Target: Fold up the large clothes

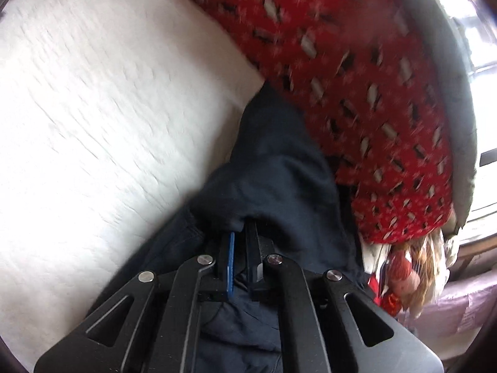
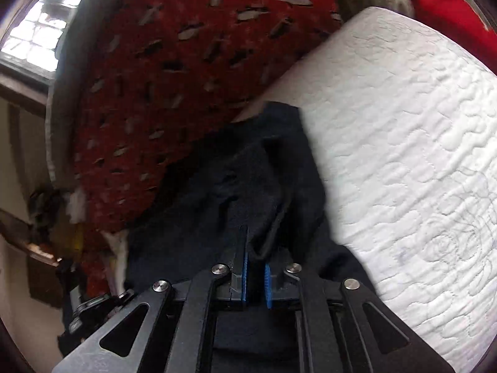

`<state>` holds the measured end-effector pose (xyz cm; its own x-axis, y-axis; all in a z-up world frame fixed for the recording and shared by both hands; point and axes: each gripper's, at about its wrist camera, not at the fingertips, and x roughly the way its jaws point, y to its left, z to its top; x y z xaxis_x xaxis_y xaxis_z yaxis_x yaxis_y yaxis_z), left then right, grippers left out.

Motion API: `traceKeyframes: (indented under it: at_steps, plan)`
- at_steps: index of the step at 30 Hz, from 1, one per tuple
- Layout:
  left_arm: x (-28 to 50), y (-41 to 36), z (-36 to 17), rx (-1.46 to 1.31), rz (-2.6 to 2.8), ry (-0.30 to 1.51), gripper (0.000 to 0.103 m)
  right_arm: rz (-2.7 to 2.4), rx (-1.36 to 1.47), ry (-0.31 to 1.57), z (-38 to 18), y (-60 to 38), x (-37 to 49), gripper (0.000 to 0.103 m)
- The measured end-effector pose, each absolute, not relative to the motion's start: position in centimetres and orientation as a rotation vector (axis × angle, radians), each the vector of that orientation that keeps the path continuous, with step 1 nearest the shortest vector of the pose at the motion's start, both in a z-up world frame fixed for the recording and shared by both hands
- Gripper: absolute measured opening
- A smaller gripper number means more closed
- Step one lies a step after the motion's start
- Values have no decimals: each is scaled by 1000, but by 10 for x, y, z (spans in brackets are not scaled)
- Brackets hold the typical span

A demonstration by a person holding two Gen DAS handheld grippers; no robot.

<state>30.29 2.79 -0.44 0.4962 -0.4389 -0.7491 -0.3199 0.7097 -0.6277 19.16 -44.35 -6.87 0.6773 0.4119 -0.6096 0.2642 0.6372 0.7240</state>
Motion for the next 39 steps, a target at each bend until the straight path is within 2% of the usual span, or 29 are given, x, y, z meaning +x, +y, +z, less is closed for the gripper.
traceKeyframes:
  at_steps: [4, 6, 8, 11, 14, 16, 18, 19, 20, 21, 23, 25, 28, 31, 34, 35, 36, 37, 39]
  plan:
    - [278, 48, 5, -779, -10, 1033, 0, 240, 949, 693, -32, -438, 173, 6]
    - [275, 54, -12, -775, 3, 1095, 0, 233, 952, 711, -37, -439, 169, 6]
    - [274, 56, -25, -801, -2, 1144, 0, 179, 927, 826, -63, -435, 175, 6]
    - [261, 55, -10, -789, -47, 1095, 0, 105, 892, 996, -100, -430, 177, 6]
    - [254, 40, 23, -691, -80, 998, 0, 123, 967, 922, -95, -436, 160, 13]
    - [263, 21, 33, -572, -94, 978, 9, 130, 977, 854, -85, -440, 153, 16]
    - [281, 1, 21, -451, -57, 1033, 11, 98, 894, 889, -86, -435, 154, 16]
    - [293, -10, 5, -374, -49, 1128, 11, 86, 847, 952, -92, -429, 161, 10]
    - [301, -20, -16, -307, -32, 1250, 11, 66, 792, 1042, -100, -424, 167, 8]
    - [301, -24, -26, -284, -33, 1302, 11, 58, 780, 1035, -98, -422, 163, 8]
    - [281, -28, -13, -231, -43, 1225, 11, 46, 776, 1020, -82, -420, 152, 15]
    - [263, -29, -8, -230, -101, 1250, 11, 78, 746, 1008, -66, -415, 136, 17]
    - [227, -29, -16, -228, -183, 1352, 11, 118, 609, 1098, -64, -397, 106, 26]
    - [183, -11, -22, -224, -227, 1423, 11, 104, 461, 1284, -83, -377, 74, 24]
    - [144, 25, -13, -268, -229, 1386, 12, 127, 469, 1264, -75, -379, 25, 25]
    - [134, 38, -11, -289, -230, 1373, 13, 127, 488, 1248, -71, -384, 9, 27]
    - [120, 57, -10, -307, -216, 1360, 20, 116, 498, 1228, -67, -390, -7, 31]
    - [109, 67, -11, -317, -205, 1352, 32, 87, 502, 1209, -63, -399, -26, 40]
    - [90, 87, -17, -336, -191, 1354, 41, 33, 506, 1189, -56, -412, -46, 46]
